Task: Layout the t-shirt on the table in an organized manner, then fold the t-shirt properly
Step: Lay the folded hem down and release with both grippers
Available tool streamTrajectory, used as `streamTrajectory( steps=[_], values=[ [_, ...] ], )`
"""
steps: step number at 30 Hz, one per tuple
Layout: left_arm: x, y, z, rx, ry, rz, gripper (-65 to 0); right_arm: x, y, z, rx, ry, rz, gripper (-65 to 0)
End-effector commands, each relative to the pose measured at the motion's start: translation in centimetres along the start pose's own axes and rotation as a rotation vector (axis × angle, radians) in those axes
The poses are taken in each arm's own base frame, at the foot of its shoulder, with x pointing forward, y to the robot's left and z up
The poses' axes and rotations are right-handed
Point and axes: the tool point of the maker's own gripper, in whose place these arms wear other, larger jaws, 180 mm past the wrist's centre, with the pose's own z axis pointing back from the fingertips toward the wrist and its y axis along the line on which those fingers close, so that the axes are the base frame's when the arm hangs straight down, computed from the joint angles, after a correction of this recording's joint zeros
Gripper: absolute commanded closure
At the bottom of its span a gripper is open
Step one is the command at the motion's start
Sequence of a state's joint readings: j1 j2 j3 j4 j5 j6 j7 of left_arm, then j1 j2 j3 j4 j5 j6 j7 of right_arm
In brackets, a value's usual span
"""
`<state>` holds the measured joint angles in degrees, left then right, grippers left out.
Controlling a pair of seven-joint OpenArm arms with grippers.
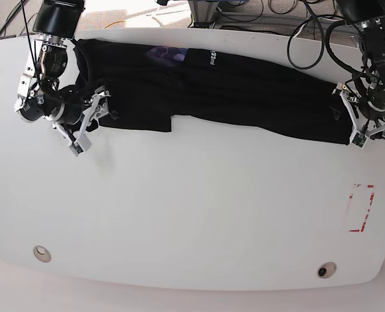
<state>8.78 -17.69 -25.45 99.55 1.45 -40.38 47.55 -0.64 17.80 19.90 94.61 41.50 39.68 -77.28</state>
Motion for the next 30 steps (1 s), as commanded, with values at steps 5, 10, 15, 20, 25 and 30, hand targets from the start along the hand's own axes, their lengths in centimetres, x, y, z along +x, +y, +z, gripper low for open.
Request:
streamTrajectory(
  steps=[5,10,15,20,25,30],
  values=[
    [1.7,1.3,0.9,0.043,-0.052,-0.018,-65.0,1.4,-1.9,-0.6,0.012,-0.083,-0.061,-49.1],
    [1.8,1.3,1.0,0.044,-0.053,-0.019,-65.0,0.8,-2.4,-1.3,0.023,-0.080,-0.102,-49.1],
    [1.8,1.4,1.0,0.044,-0.056,-0.018,-65.0,0.2,-1.9,-2.2,0.048,-0.056,-0.112,-49.0],
    [1.8,1.4,1.0,0.044,-0.056,-0.018,-65.0,0.1,-0.8,-3.0,0.076,-0.044,-0.094,-48.8],
    [1.9,1.4,1.0,0.044,-0.057,-0.018,-65.0,-0.6,0.5,-3.7,0.105,-0.021,-0.082,-46.1],
    [1.9,1.4,1.0,0.044,-0.057,-0.018,-65.0,-0.1,1.2,-3.9,0.115,-0.037,-0.071,-26.5]
  ],
)
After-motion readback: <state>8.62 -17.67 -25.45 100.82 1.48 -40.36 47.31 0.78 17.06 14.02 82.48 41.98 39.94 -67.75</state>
